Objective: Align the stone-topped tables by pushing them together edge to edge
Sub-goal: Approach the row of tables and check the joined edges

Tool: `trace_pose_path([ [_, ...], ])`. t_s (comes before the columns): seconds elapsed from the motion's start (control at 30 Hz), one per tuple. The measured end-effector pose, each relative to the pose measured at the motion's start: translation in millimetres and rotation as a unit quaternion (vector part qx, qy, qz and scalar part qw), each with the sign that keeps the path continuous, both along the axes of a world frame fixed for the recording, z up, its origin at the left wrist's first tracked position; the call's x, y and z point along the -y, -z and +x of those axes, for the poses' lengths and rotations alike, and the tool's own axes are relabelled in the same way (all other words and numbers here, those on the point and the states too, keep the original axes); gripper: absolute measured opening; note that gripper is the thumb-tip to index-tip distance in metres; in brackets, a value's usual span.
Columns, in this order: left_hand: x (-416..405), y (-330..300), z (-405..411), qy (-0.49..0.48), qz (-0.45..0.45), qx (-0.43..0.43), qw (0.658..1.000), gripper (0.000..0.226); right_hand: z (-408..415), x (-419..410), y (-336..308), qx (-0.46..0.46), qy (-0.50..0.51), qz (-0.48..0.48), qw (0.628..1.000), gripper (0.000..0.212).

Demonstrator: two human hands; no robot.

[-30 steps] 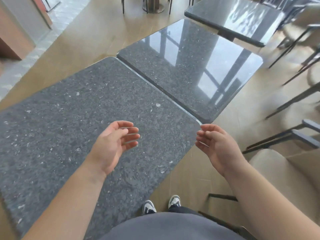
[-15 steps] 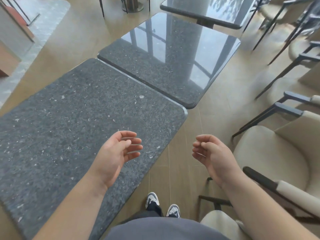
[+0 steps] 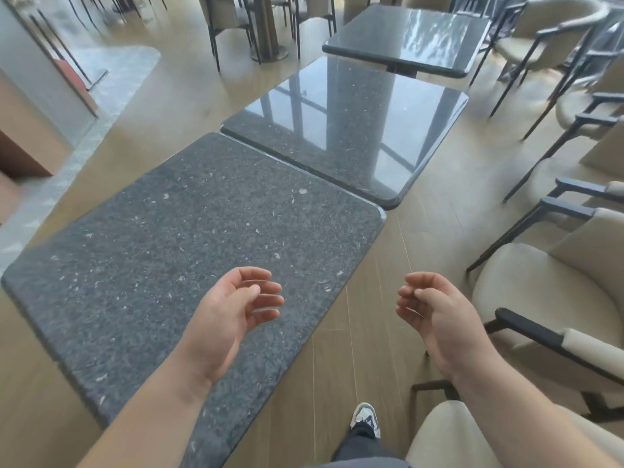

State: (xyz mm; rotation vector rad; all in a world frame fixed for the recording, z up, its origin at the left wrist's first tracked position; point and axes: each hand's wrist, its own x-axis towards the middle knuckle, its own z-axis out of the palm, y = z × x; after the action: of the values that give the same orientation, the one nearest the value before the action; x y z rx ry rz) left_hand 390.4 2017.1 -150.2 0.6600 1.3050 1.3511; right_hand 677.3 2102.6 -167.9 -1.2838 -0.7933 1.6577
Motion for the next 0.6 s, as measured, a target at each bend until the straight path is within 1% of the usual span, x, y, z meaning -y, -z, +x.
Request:
trace_pose_path([
  [0.13, 64, 2, -50, 0.014, 0.019, 0.009, 1.0, 0.024, -48, 64, -3, -0.002, 0.022, 0.018, 1.0, 0.029],
  [0.27, 133, -4, -104, 0.044, 0.029, 0.017, 0.998, 0.023, -105, 148, -14, -0.023, 0.069, 0.033, 0.997, 0.03],
  [0.4, 188, -16, -138, 0.047, 0.049, 0.036, 0.997, 0.022, -148, 225, -29, -0.003, 0.043, 0.041, 0.998, 0.03],
  [0.47, 207, -21, -148, 0.056, 0.058, 0.047, 0.996, 0.022, -163, 250, -35, 0.005, 0.042, 0.052, 0.998, 0.03],
  [0.6, 229, -23, -159, 0.075, 0.065, 0.038, 0.994, 0.023, -178, 278, -45, 0.022, 0.054, 0.065, 0.996, 0.029],
])
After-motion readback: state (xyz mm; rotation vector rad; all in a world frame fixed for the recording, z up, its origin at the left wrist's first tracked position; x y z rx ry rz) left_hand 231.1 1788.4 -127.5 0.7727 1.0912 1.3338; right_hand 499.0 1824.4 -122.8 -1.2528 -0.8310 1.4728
